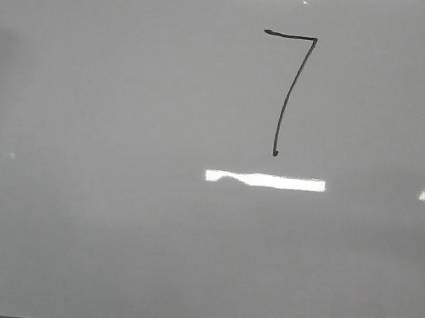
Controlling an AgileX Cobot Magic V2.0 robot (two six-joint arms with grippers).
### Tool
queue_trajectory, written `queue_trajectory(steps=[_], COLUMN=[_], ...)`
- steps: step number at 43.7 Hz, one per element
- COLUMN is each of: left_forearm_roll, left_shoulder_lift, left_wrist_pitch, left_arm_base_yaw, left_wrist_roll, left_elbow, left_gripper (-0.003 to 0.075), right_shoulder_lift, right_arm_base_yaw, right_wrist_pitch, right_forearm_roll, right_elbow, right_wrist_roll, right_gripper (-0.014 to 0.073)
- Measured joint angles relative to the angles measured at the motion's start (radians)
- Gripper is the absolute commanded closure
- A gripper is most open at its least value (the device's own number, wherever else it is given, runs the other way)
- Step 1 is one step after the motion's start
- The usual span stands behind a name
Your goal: Write number 7 on whiteboard
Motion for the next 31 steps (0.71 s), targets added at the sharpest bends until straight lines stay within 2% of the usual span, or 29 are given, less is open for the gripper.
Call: queue_trajectory(steps=[31], left_forearm_roll=[0.0], left_shoulder_lift=[0.0], left_wrist_pitch=[0.0], left_arm_base_yaw=[0.0], left_wrist_roll=[0.0], left_elbow=[0.0], left_gripper=[0.0741], right_shoulder_lift=[0.0], right_arm_base_yaw=[0.023], right_wrist_pitch=[-0.036], right_forearm_roll=[0.037], right_elbow=[0.0], right_wrist_roll=[0.002], right_gripper=[0.0662])
